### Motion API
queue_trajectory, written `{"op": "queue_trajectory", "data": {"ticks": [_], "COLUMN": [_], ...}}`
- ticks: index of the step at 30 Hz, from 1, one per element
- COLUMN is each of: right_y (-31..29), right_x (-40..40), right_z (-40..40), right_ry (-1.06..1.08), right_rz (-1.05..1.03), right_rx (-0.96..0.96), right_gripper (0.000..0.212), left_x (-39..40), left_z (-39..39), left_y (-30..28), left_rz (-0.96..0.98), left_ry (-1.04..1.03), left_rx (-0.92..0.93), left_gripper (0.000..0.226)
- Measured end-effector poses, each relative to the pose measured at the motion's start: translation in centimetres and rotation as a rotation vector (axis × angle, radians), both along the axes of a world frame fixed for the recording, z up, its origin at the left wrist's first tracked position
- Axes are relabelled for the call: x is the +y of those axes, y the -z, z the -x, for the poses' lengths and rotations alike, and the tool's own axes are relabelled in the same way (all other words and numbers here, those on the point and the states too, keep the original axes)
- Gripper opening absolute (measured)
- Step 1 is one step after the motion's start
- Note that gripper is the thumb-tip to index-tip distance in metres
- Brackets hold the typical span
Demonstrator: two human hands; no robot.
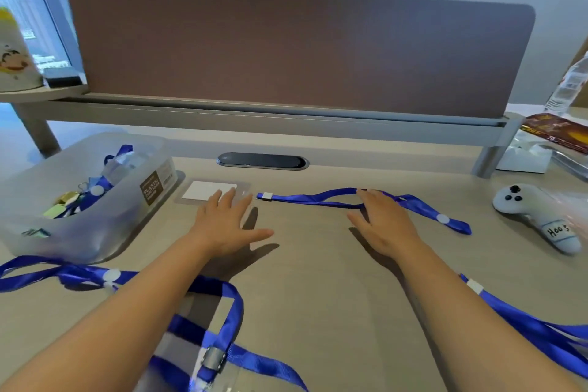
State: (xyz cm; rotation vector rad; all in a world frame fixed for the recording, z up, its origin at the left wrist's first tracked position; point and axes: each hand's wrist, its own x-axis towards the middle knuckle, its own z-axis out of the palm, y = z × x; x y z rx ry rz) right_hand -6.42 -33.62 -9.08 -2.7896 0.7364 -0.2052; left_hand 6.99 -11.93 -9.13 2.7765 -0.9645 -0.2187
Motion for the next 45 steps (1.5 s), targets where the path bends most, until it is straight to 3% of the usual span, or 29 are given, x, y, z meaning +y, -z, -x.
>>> {"op": "queue_trajectory", "data": {"ticks": [6, 12, 19, 26, 29, 34, 45], "right_y": [-2.1, -2.0, -0.4, -0.6, -1.0, -0.9, -0.7], "right_x": [9.8, 18.2, 20.9, 19.7, 20.5, 22.2, 22.5], "right_z": [1.2, 2.6, 3.1, 4.2, 4.8, 5.9, 6.2], "right_ry": [-0.140, -0.204, -0.153, -0.137, -0.206, -0.327, -0.364], "right_rz": [-0.254, -0.429, -0.294, -0.177, -0.201, -0.182, 0.125], "right_rx": [-0.030, 0.039, 0.074, -0.029, -0.085, 0.092, 0.131], "right_gripper": [0.049, 0.047, 0.044, 0.044, 0.040, 0.039, 0.032], "left_x": [7.4, 15.0, 17.2, 15.8, 15.8, 16.2, 17.1], "left_z": [4.1, 8.1, 10.0, 10.4, 11.8, 13.6, 13.3], "left_y": [-2.7, -2.0, 0.5, 0.1, 0.0, 0.4, -0.1], "left_rz": [0.206, 0.164, -0.078, 0.072, 0.080, -0.084, 0.029], "left_ry": [0.094, 0.032, 0.068, 0.008, 0.021, 0.048, 0.035], "left_rx": [0.087, 0.124, 0.116, -0.088, -0.030, 0.003, 0.045], "left_gripper": [0.077, 0.073, 0.088, 0.074, 0.073, 0.093, 0.073]}}
